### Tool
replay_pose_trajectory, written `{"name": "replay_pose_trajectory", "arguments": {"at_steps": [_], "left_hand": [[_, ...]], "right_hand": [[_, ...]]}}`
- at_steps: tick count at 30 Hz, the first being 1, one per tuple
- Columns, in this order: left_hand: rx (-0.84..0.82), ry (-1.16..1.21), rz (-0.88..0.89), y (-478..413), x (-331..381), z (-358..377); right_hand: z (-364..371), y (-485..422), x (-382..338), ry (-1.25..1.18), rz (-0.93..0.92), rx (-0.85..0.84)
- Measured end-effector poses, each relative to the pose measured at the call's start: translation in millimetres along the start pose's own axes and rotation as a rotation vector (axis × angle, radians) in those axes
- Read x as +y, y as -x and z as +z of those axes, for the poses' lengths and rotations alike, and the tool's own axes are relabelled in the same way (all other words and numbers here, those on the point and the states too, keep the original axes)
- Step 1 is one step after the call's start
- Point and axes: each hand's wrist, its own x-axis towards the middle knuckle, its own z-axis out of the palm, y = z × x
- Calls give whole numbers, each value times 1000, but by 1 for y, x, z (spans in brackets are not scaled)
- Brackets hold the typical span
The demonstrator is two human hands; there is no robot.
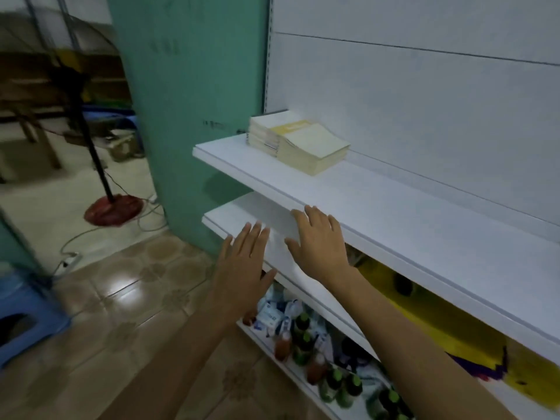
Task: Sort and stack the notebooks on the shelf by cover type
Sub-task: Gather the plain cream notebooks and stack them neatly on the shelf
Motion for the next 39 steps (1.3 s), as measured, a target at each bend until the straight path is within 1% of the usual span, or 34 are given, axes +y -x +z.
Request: {"name": "replay_pose_trajectory", "arguments": {"at_steps": [4, 9, 13, 19, 22, 27, 31, 32, 33, 34, 36, 39], "left_hand": [[56, 34, -33, -9, -30, -8], [-3, 32, -38, -38, -54, 17], [27, 49, 10, -89, -72, 21], [51, 32, 105, -173, -101, 27], [51, 40, 105, -205, -115, 34], [-28, 75, 111, -227, -125, 51], [-22, 130, 143, -250, -133, 59], [-37, 170, 137, -256, -132, 61], [-76, 266, 100, -262, -131, 62], [-136, 420, 27, -269, -130, 61], [-235, 812, -165, -286, -129, 59], [-287, 1262, -412, -314, -131, 59]], "right_hand": [[7, -28, -24, 17, -52, 27], [16, -78, -18, 20, -44, 35], [22, -130, 0, 22, -17, 78], [40, -220, 26, 27, 81, 136], [48, -260, 39, 29, 93, 157], [54, -301, 83, 37, 222, 64], [59, -314, 104, -78, 355, -31], [61, -313, 103, -40, 358, -25], [62, -311, 99, 33, 343, -7], [62, -307, 95, 106, 314, 20], [64, -296, 84, 180, 234, 94], [72, -268, 70, 171, 124, 218]]}}
